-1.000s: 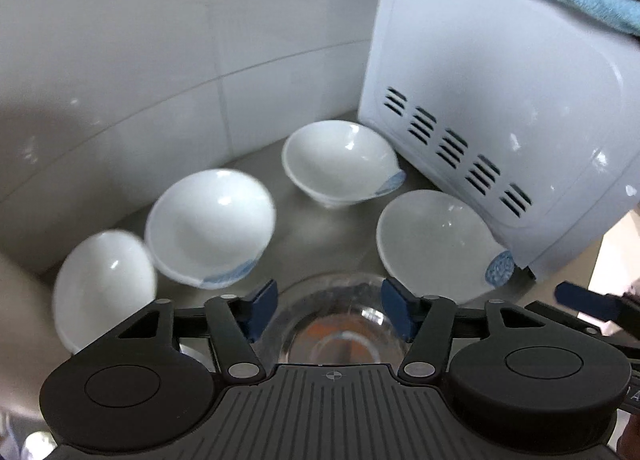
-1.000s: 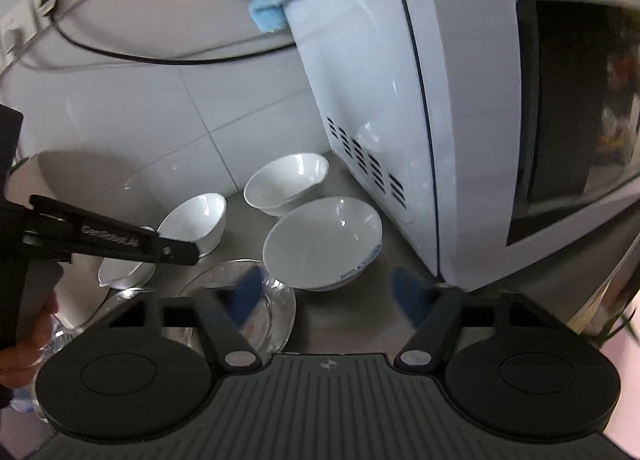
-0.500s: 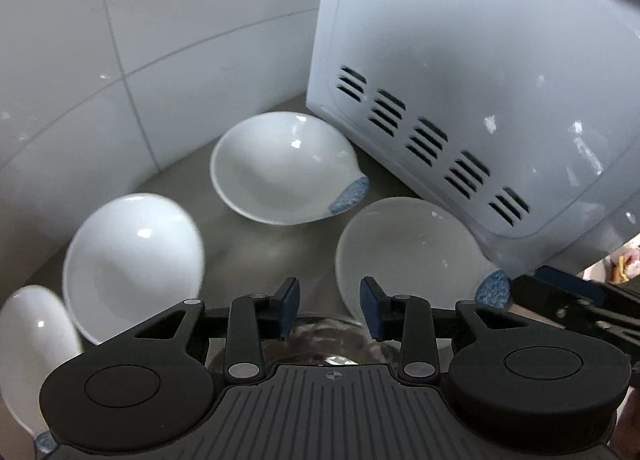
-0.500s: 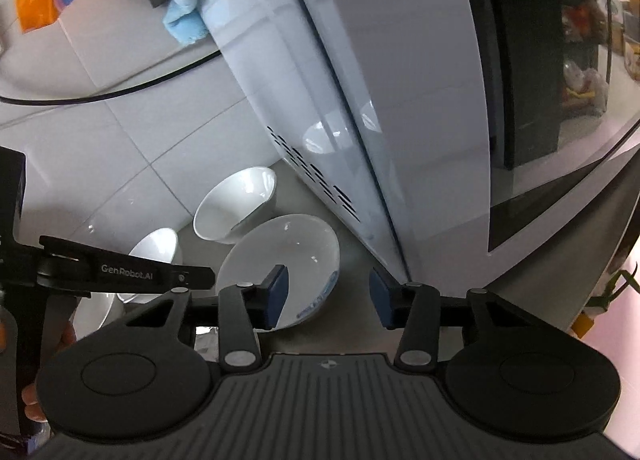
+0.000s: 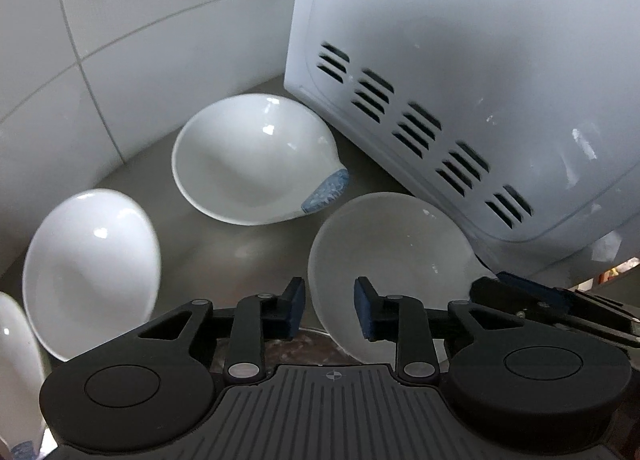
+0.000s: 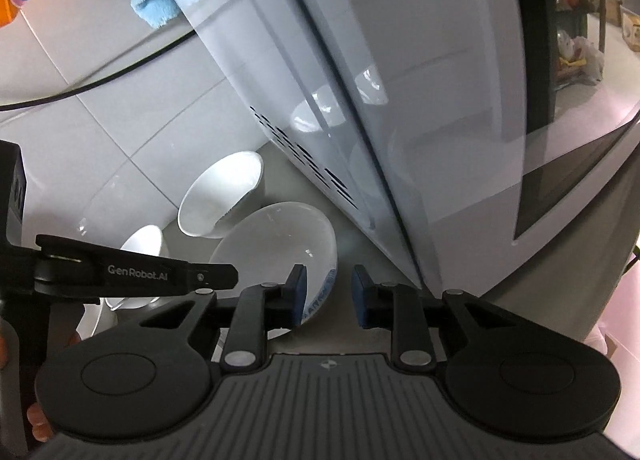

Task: Organize plates and bowls
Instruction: 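Close left tool on the bowl rim while right tool grips the large white bowl rim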

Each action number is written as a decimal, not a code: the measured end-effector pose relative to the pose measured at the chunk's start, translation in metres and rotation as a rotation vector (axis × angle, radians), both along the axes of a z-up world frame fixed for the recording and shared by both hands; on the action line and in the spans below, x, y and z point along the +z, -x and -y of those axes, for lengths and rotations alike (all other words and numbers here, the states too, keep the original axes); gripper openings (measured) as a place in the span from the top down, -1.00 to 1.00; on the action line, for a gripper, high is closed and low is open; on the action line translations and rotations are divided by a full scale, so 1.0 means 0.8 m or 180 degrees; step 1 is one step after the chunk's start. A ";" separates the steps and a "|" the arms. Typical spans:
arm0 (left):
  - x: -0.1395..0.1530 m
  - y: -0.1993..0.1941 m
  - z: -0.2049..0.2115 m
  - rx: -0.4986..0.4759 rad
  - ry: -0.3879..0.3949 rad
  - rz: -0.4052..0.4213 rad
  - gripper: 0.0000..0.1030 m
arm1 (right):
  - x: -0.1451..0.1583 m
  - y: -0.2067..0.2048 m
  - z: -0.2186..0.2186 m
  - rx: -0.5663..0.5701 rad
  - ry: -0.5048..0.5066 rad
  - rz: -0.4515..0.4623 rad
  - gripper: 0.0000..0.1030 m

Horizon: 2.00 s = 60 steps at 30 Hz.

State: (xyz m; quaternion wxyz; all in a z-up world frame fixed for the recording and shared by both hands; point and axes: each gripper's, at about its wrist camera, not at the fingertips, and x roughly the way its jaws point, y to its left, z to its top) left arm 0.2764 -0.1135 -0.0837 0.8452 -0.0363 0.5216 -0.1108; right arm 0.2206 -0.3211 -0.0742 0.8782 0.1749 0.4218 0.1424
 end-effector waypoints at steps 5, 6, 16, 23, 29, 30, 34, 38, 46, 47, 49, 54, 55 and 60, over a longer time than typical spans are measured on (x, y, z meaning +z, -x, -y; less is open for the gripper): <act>-0.006 -0.004 0.001 0.0009 -0.0028 -0.0038 -0.79 | -0.009 -0.011 -0.008 0.0020 0.0037 -0.0072 0.43; -0.007 -0.004 0.001 0.0016 -0.0035 -0.0049 -0.76 | -0.011 -0.011 -0.011 0.0037 0.0060 -0.0077 0.43; -0.017 -0.022 0.007 -0.0008 -0.0073 -0.0070 -0.68 | -0.009 -0.006 -0.021 0.0111 0.0041 -0.0132 0.53; -0.021 -0.024 0.018 -0.0059 -0.0167 -0.0102 -0.87 | -0.006 0.003 -0.011 0.0160 -0.0013 -0.0115 0.18; -0.030 -0.026 0.025 -0.0062 -0.0111 -0.0181 -0.82 | -0.013 -0.015 -0.001 0.0054 -0.0131 -0.0277 0.30; -0.029 -0.027 0.027 -0.0056 -0.0119 -0.0166 -0.71 | -0.015 -0.017 -0.002 0.0073 -0.0129 -0.0304 0.42; -0.018 -0.026 0.033 -0.0087 -0.0151 -0.0096 -0.73 | -0.012 -0.019 -0.007 0.0110 -0.0039 -0.0323 0.56; -0.003 -0.026 0.035 -0.0101 -0.0141 -0.0045 -0.77 | -0.004 -0.013 -0.003 0.0135 -0.0127 -0.0333 0.57; 0.037 -0.011 0.020 -0.0130 -0.0195 0.0113 -0.74 | 0.028 -0.010 0.002 0.0251 -0.0393 -0.0390 0.57; 0.043 -0.009 0.018 -0.0128 -0.0211 0.0139 -0.74 | 0.031 -0.009 0.001 0.0267 -0.0414 -0.0388 0.57; 0.054 -0.004 0.013 -0.0104 -0.0243 0.0191 -0.73 | 0.042 -0.010 -0.003 0.0300 -0.0436 -0.0368 0.57; 0.075 0.009 -0.009 0.0033 -0.0308 0.0285 -0.76 | 0.064 -0.011 -0.021 0.0451 -0.0487 -0.0317 0.57; 0.079 0.010 -0.016 0.0069 -0.0321 0.0296 -0.77 | 0.067 -0.013 -0.026 0.0484 -0.0499 -0.0318 0.57; 0.087 0.014 -0.050 0.0250 -0.0347 0.0328 -0.76 | 0.078 -0.024 -0.056 0.0669 -0.0550 -0.0331 0.57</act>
